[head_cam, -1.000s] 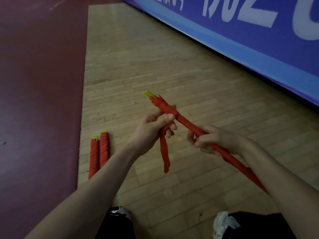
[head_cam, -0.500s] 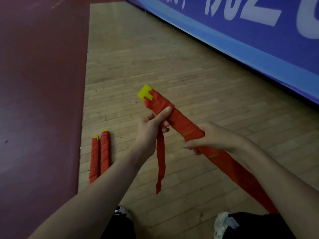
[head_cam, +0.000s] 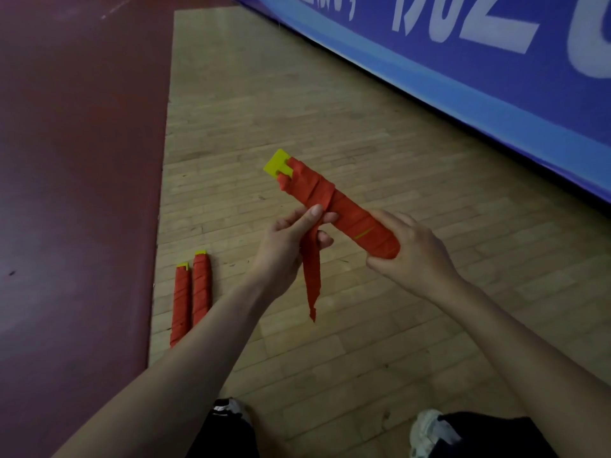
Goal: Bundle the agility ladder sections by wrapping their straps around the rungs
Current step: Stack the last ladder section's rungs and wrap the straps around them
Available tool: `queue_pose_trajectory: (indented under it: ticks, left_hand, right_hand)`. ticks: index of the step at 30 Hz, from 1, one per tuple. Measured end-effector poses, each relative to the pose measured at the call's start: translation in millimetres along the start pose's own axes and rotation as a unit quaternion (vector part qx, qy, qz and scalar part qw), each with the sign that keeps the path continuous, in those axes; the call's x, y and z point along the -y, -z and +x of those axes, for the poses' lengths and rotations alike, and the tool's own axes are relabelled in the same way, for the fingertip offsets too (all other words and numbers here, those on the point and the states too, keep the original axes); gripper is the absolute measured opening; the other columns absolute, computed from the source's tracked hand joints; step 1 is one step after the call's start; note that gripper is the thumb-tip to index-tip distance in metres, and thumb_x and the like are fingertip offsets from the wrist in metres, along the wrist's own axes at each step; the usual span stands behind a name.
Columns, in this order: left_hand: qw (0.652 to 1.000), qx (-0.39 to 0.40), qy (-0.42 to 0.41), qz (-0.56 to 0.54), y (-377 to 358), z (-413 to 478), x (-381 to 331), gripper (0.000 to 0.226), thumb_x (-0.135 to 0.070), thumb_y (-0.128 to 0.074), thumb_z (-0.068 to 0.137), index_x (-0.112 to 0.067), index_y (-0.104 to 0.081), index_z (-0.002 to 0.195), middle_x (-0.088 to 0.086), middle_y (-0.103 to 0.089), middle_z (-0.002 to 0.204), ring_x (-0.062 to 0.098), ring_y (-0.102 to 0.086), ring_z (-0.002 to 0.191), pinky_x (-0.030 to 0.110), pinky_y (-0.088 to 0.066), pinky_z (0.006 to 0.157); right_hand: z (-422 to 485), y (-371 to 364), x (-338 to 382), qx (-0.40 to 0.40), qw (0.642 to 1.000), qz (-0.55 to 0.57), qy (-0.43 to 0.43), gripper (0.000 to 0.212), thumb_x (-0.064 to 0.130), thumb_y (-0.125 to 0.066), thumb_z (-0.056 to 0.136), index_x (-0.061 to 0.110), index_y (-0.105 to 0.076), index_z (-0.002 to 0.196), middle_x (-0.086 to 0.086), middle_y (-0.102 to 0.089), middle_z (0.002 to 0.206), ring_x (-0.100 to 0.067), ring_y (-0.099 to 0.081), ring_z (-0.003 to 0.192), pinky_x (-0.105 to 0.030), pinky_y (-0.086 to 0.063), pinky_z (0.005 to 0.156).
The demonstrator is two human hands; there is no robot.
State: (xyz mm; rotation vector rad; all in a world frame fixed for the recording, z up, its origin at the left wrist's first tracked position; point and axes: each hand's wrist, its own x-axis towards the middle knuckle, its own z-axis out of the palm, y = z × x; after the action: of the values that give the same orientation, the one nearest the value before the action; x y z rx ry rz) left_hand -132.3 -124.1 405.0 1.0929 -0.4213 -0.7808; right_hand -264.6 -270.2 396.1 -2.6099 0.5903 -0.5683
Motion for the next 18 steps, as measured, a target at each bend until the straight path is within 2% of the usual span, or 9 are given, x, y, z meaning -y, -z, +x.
queue_pose_trajectory:
  ticks: [2, 4, 6, 8, 11, 13, 15, 17, 18]
  left_hand:
    - [0.999, 0.027, 0.009, 0.018, 0.4, -1.5, -0.3, 0.015, -0.015, -0.055, 0.093, -0.005, -0.065, 0.099, 0.0, -0.072, 0.081, 0.007, -0.058, 0.052, 0.023, -0.054, 0.063]
    - [0.998, 0.049, 0.012, 0.033, -0.3, -3.5, -0.4, 0.017, -0.016, -0.057, 0.089, -0.006, -0.065, 0.102, 0.001, -0.071, 0.08, 0.006, -0.059, 0.051, 0.023, -0.054, 0.063]
    - [0.997, 0.065, 0.004, 0.036, -1.7, -4.8, -0.1, 0.021, -0.018, -0.06, 0.085, -0.006, -0.064, 0.102, 0.002, -0.071, 0.08, 0.007, -0.057, 0.049, 0.023, -0.053, 0.062]
    - [0.997, 0.075, -0.003, 0.032, -3.1, -5.6, 0.8, 0.026, -0.017, -0.061, 0.082, -0.004, -0.059, 0.104, 0.003, -0.07, 0.077, 0.008, -0.055, 0.047, 0.023, -0.053, 0.06]
    - [0.995, 0.101, 0.001, 0.021, -3.8, -6.9, 1.3, 0.029, -0.015, -0.058, 0.083, -0.003, -0.055, 0.11, 0.001, -0.067, 0.07, 0.008, -0.05, 0.042, 0.023, -0.053, 0.059]
    - [0.992, 0.127, 0.003, 0.023, -5.1, -8.9, 1.1, 0.026, -0.016, -0.056, 0.083, -0.005, -0.059, 0.106, -0.001, -0.064, 0.066, 0.006, -0.046, 0.04, 0.022, -0.053, 0.059]
    - [0.99, 0.14, 0.003, 0.019, -8.3, -10.8, 1.6, 0.02, -0.017, -0.056, 0.084, -0.004, -0.062, 0.097, -0.001, -0.062, 0.062, 0.006, -0.045, 0.039, 0.022, -0.052, 0.058]
    - [0.992, 0.121, -0.009, 0.015, -11.3, -12.1, 2.8, 0.015, -0.019, -0.058, 0.083, -0.005, -0.062, 0.081, 0.0, -0.059, 0.058, 0.006, -0.044, 0.038, 0.022, -0.05, 0.056]
    - [0.994, 0.106, -0.013, 0.016, -12.9, -12.3, 3.2, 0.015, -0.02, -0.059, 0.083, -0.006, -0.062, 0.077, 0.001, -0.059, 0.056, 0.006, -0.043, 0.038, 0.022, -0.049, 0.054]
  right_hand:
    - [1.8, 3.8, 0.8, 0.004, 0.998, 0.066, -0.007, 0.061, 0.041, -0.065, 0.066, 0.041, -0.054, 0.126, 0.013, -0.062, 0.096, -0.01, -0.06, 0.083, -0.028, -0.048, 0.068]
    - [6.0, 8.5, -0.4, 0.027, 0.987, 0.153, -0.038, 0.052, 0.033, -0.067, 0.067, 0.04, -0.059, 0.118, 0.015, -0.065, 0.082, 0.0, -0.059, 0.069, -0.019, -0.045, 0.063]
    - [7.7, 16.8, 2.3, 0.078, 0.968, 0.232, -0.057, 0.046, 0.022, -0.068, 0.068, 0.044, -0.063, 0.108, 0.016, -0.062, 0.07, 0.001, -0.053, 0.057, -0.013, -0.04, 0.055]
    - [6.8, 23.9, 2.4, 0.145, 0.946, 0.285, -0.058, 0.047, 0.017, -0.067, 0.069, 0.043, -0.065, 0.107, 0.011, -0.054, 0.062, -0.004, -0.046, 0.052, -0.019, -0.038, 0.049]
    - [5.2, 30.3, -0.5, 0.253, 0.905, 0.339, -0.048, 0.043, 0.015, -0.06, 0.073, 0.028, -0.066, 0.113, -0.003, -0.045, 0.062, -0.013, -0.041, 0.05, -0.024, -0.035, 0.045]
    - [3.7, 29.2, -3.3, 0.314, 0.858, 0.401, -0.061, 0.042, 0.014, -0.055, 0.074, 0.015, -0.064, 0.115, -0.012, -0.04, 0.063, -0.014, -0.037, 0.045, -0.025, -0.031, 0.044]
    - [1.2, 26.5, -3.2, 0.355, 0.811, 0.455, -0.092, 0.045, 0.014, -0.054, 0.073, -0.003, -0.058, 0.115, -0.01, -0.041, 0.06, -0.014, -0.035, 0.041, -0.024, -0.028, 0.042]
    - [-0.2, 24.7, 1.1, 0.375, 0.798, 0.46, -0.1, 0.036, 0.019, -0.056, 0.073, -0.007, -0.064, 0.097, -0.007, -0.047, 0.057, -0.014, -0.038, 0.038, -0.023, -0.031, 0.042]
    - [-0.6, 25.5, 4.3, 0.378, 0.802, 0.452, -0.099, 0.025, 0.022, -0.056, 0.076, 0.003, -0.07, 0.085, -0.007, -0.05, 0.057, -0.015, -0.041, 0.038, -0.023, -0.034, 0.043]
